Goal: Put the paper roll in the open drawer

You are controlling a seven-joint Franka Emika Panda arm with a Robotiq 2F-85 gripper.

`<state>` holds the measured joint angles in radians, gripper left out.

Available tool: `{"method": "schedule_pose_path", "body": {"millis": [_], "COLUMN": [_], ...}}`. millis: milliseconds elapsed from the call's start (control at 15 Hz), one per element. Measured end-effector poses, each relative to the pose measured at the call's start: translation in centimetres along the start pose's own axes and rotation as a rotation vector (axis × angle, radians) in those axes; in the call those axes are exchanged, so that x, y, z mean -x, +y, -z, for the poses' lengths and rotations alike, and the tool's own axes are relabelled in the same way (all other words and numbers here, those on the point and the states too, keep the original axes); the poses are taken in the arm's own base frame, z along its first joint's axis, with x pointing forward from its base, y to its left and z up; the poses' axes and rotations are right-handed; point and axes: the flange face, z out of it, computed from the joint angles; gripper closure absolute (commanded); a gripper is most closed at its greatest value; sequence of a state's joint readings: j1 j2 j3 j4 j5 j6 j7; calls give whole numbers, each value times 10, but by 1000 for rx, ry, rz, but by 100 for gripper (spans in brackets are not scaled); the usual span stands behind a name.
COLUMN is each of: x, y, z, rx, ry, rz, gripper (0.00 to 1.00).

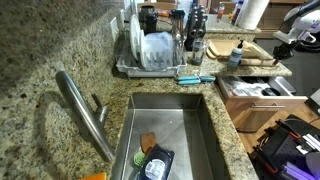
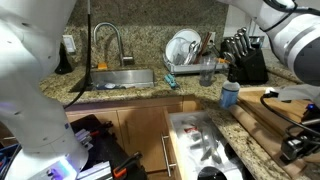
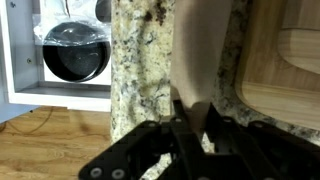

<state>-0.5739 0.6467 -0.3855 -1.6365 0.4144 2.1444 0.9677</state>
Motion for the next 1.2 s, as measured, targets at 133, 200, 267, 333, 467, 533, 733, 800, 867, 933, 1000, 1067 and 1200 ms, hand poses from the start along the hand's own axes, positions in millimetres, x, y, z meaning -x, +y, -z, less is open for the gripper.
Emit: {"method": "schedule_pose_path", "body": {"millis": [133,200,267,333,467,533,733,800,867,933,1000,1067,1200], "x": [0,-2,-4,-7,-12,-14,-19,-20,-21,-21,-19,-17,-6], "y": [1,3,7,12,28,38,66,73,79,83,85,86,84], "z": [3,7,12,22,44,55,74,76,75,72,69,64,56], "rx": [2,10,19,30,65,95,202,236,266,290,308,322,336], "ry": [-5,-12,-20,-33,-67,-86,-118,-123,-126,-128,-125,-123,-114], "rz": [3,13,27,48,108,141,206,220,232,242,248,255,259], "gripper": [100,99,100,100,99,99,99,99,99,99,99,99,99]}}
